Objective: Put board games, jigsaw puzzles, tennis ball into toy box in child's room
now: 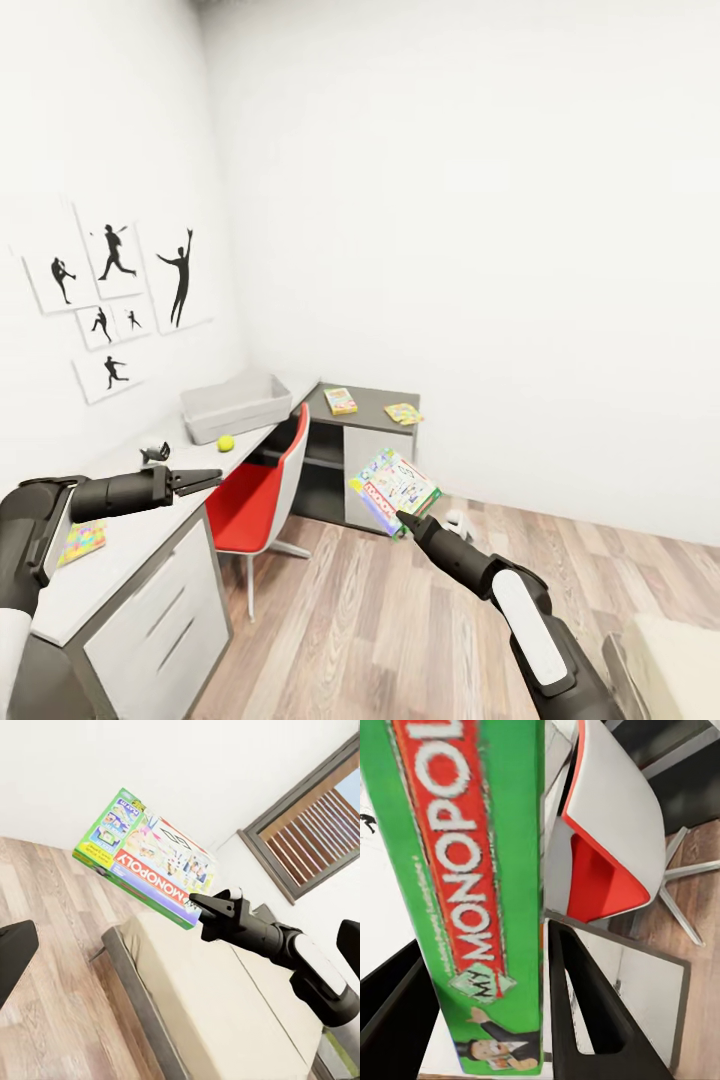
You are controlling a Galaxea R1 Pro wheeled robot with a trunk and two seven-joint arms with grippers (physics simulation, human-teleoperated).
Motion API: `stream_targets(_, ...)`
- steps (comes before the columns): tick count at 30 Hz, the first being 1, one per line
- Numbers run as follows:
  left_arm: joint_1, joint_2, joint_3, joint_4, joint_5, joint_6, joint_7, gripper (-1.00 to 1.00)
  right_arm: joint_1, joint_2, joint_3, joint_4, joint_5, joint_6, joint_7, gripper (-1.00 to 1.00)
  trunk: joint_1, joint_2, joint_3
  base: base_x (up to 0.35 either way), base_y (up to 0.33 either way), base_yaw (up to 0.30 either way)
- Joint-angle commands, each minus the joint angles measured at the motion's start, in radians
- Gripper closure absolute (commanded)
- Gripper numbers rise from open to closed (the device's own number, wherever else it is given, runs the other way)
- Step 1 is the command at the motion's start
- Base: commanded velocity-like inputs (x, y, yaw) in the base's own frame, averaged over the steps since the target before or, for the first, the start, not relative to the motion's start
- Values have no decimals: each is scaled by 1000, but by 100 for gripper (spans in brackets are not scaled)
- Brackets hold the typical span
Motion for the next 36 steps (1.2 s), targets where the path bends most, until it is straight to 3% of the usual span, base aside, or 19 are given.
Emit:
stream_targets(1, 0, 0, 0, 0, -3, 10, -5, -100, 0, 0, -1, 0, -4, 4, 2, 100, 0, -1, 0, 0, 0, 282)
stream_targets(9, 0, 0, 0, 0, -3, 11, -5, -100, 0, 0, -3, 0, -5, 4, 6, 100, 0, -1, 2, 0, 0, 227)
stream_targets(31, 0, 2, 1, 1, -6, 8, -3, -100, -1, 0, 0, -5, -6, -29, -1, 100, 0, -1, 2, 51, -18, 6)
stream_targets(34, 0, 1, 1, 2, -4, 8, -1, -100, -19, 0, -1, -14, -8, -20, -19, 100, 0, -1, 2, 6, -3, 0)
stream_targets(36, 0, 0, 0, 2, -3, 9, 2, -100, -84, 0, -3, -16, -13, 4, -58, 100, 0, -1, 2, 2, -1, 0)
